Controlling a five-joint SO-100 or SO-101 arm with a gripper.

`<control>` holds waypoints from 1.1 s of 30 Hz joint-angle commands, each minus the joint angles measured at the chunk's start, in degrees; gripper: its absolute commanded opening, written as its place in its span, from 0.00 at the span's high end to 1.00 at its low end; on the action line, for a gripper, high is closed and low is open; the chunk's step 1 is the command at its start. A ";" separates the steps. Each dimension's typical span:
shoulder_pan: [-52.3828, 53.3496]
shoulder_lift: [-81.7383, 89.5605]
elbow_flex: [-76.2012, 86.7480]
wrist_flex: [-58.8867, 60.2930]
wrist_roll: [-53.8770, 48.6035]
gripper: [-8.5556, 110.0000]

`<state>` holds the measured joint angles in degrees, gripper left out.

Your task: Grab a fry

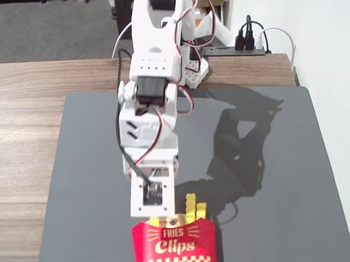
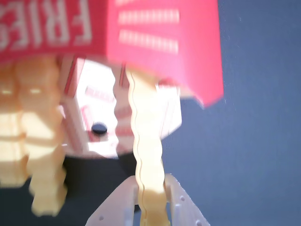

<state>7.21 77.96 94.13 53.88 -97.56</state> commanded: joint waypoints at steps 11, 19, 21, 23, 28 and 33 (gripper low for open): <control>-2.72 33.84 30.06 -0.26 3.16 0.91; -3.52 50.80 45.70 3.34 4.22 0.91; -3.87 54.32 47.46 5.62 4.66 0.91; -4.48 57.92 48.60 8.88 5.10 0.91; -5.10 67.41 49.92 16.44 6.06 0.91; -4.22 74.09 50.01 21.45 5.71 0.91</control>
<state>2.64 148.36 144.58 72.95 -91.67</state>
